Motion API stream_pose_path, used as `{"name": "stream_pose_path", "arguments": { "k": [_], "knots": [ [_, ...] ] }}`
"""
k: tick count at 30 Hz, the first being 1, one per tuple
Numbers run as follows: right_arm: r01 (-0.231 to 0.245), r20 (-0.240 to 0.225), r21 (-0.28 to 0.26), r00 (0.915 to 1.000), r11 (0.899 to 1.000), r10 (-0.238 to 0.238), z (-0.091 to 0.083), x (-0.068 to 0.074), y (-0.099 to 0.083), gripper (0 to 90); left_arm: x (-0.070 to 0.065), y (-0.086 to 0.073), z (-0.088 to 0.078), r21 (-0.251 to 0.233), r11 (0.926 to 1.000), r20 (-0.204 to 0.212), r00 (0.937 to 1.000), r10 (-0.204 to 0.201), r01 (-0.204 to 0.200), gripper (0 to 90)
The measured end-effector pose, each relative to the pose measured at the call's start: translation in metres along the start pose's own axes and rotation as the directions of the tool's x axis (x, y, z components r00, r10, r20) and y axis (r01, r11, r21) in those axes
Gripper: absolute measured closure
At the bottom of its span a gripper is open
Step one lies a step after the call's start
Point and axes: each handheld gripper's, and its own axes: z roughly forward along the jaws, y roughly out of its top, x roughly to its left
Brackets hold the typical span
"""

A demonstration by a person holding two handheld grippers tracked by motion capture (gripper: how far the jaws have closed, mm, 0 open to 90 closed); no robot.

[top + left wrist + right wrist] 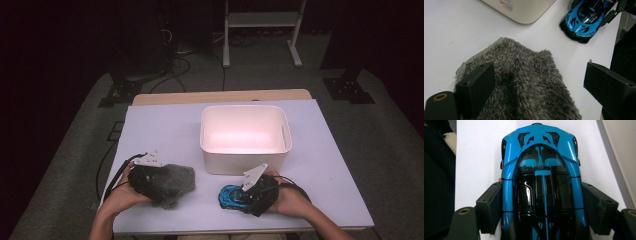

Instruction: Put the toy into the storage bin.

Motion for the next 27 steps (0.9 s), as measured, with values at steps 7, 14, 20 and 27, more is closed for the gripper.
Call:
{"name": "stream_pose_path", "arguments": {
  "k": [7,14,20,27],
  "knots": [
    [0.004,-0.008,-0.005,1.0000,1.000,-0.005,-0.0005,-0.0008,-0.0007,24.7,0.0002,-0.0003,-0.0002,-0.002,1.0000,0.000,1.0000,-0.002,0.002,9.8],
    [0.013,-0.019,-0.010,0.9997,1.000,-0.014,-0.0012,-0.0023,-0.0008,25.0,0.0011,-0.0008,-0.0006,-0.006,1.0000,-0.002,1.0000,-0.004,0.004,9.8],
    [0.015,-0.031,-0.014,0.9994,1.000,-0.015,-0.0017,-0.0031,-0.0007,25.0,0.0012,-0.0011,-0.0017,-0.005,1.0000,-0.003,1.0000,-0.006,0.006,9.8],
    [0.013,-0.048,-0.021,0.9987,1.000,-0.014,-0.0029,-0.0025,0.0001,25.1,0.0011,-0.0010,-0.0021,-0.006,1.0000,-0.004,1.0000,-0.006,0.006,9.8]
  ]
}}
